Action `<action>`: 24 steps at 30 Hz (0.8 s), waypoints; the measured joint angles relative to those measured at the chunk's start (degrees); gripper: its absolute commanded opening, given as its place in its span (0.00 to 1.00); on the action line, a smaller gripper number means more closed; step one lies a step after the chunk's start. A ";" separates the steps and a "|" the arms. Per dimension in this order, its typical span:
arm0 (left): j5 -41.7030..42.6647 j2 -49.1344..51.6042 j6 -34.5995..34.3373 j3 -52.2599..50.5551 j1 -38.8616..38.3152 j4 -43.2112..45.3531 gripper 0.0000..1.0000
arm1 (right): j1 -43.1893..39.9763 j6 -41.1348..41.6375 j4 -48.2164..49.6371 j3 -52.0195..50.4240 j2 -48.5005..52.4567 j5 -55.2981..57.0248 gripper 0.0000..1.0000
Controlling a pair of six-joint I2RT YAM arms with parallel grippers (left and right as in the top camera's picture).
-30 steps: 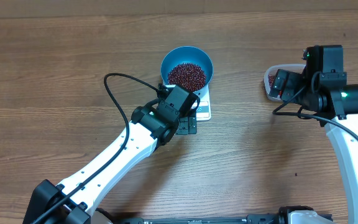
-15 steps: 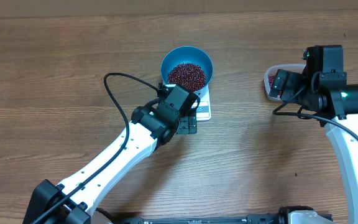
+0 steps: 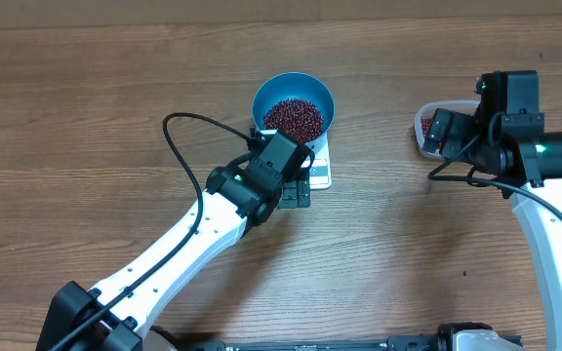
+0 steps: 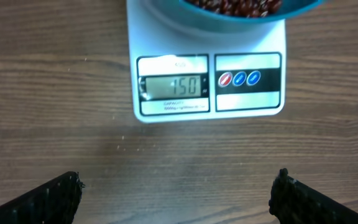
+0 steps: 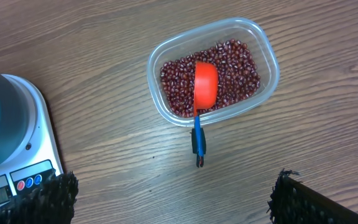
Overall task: Scoop item into bowl and weigh 150g on scale
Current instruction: 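Hold the left gripper over the scale reading 150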
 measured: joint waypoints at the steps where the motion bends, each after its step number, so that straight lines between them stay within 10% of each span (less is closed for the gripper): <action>1: -0.15 0.00 0.44 0.00 -0.02 0.72 1.00 | 0.00 0.00 0.00 0.00 0.00 0.00 1.00; 24: -7.23 0.00 4.28 0.00 -0.02 7.08 0.99 | -0.02 -0.02 0.00 0.00 0.00 0.00 1.00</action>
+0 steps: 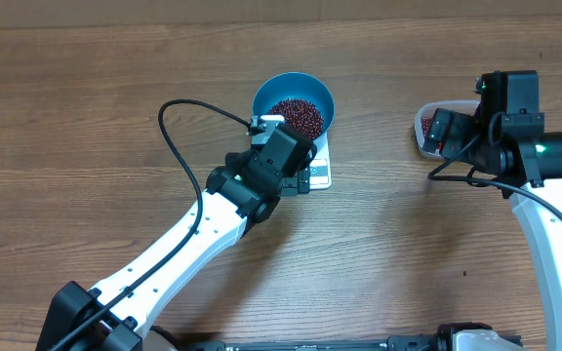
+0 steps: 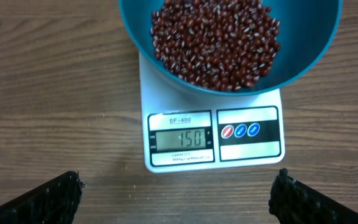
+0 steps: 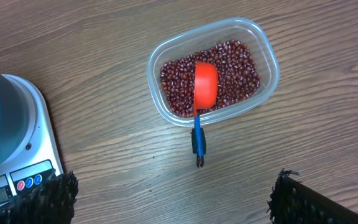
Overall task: Scoop item into bowl and weigh 150g on scale
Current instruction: 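Hold the left gripper over the scale reading 150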
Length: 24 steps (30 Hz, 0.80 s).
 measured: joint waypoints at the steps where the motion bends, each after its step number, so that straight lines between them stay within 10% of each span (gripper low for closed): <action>1: 0.07 0.00 0.48 0.00 0.00 0.48 1.00 | 0.02 0.00 0.00 0.02 0.00 -0.02 1.00; 24: 3.50 0.00 5.62 0.00 0.00 2.32 1.00 | 0.02 0.00 0.00 0.00 0.00 0.00 1.00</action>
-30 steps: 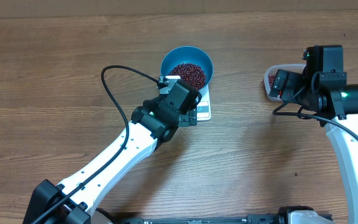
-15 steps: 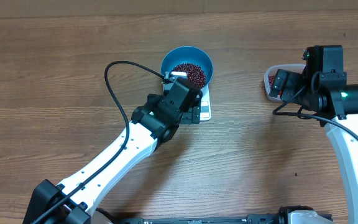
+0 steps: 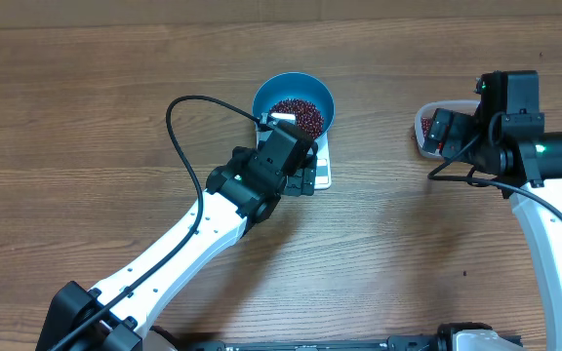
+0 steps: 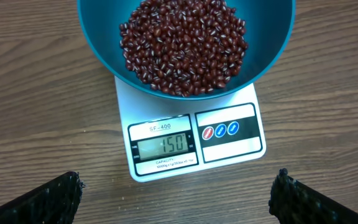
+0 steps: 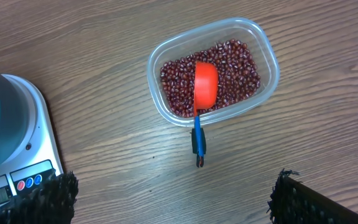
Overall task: Scoop item into bowl and weigh 150g on scale
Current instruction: 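Hold the left gripper over the scale reading 150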
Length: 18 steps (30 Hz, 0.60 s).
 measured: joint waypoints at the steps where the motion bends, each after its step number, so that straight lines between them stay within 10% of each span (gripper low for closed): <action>1: 0.04 0.00 0.00 0.00 0.00 0.00 1.00 | 0.00 0.00 0.02 0.00 0.00 0.00 1.00; 18: 3.89 0.00 -0.57 0.00 0.00 -5.60 1.00 | 0.00 0.02 0.00 0.00 0.00 0.00 1.00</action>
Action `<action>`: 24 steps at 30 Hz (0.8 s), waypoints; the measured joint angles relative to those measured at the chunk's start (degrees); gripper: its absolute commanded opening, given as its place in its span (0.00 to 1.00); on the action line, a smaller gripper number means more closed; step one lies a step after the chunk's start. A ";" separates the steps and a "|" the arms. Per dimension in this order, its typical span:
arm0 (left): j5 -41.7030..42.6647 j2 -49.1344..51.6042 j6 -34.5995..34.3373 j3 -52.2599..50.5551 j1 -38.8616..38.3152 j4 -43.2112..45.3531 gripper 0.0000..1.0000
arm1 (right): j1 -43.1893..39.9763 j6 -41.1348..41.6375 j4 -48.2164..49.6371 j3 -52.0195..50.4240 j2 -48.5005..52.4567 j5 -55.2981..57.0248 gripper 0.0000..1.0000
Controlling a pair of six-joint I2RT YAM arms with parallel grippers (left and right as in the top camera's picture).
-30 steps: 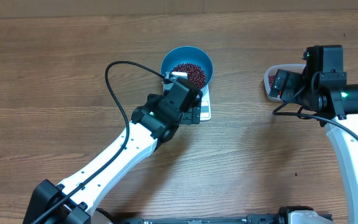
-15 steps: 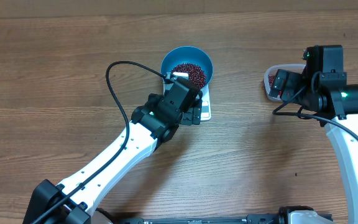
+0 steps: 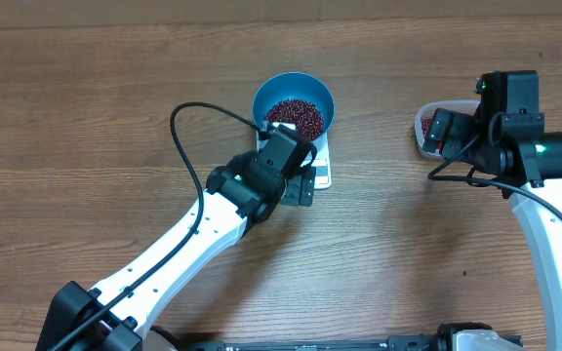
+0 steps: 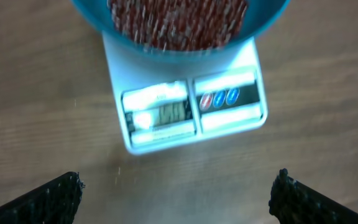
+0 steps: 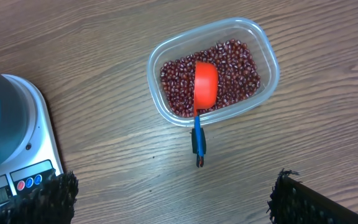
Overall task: Scoop item into bowl and weigh 150g on scale
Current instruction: 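Hold the left gripper over the scale reading 150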
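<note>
A blue bowl [image 3: 294, 102] of red beans stands on the white scale [image 4: 185, 109]; the scale's display is blurred in the left wrist view. My left gripper [image 4: 176, 193] hangs open and empty just in front of the scale. A clear tub [image 5: 213, 71] of beans holds an orange scoop [image 5: 205, 84] with a blue handle sticking out over its rim. My right gripper [image 5: 173, 196] is open and empty, in front of the tub. In the overhead view the tub [image 3: 423, 127] is mostly hidden by the right arm.
The wooden table [image 3: 86, 117] stretches bare to the left and in front of both arms. A black cable loops over the left arm [image 3: 179, 132].
My left gripper has shifted back from the bowl, so less of the bowl shows and the view is blurred. The right arm and the scoop have not moved.
The left wrist first showed the scale reading 150 with only the bowl's edge. Then it showed the whole bowl of beans, still 150, twice. Now it has drawn back. The right gripper stayed open before the tub throughout.
</note>
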 measured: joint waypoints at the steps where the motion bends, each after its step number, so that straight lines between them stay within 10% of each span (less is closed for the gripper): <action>1: 0.26 0.00 -0.83 0.00 0.00 -1.03 0.99 | 0.00 0.00 0.02 0.00 0.00 -0.02 1.00; 24: 3.82 0.00 -5.16 0.00 0.00 -3.04 0.99 | 0.00 0.00 0.00 0.00 -0.02 0.00 1.00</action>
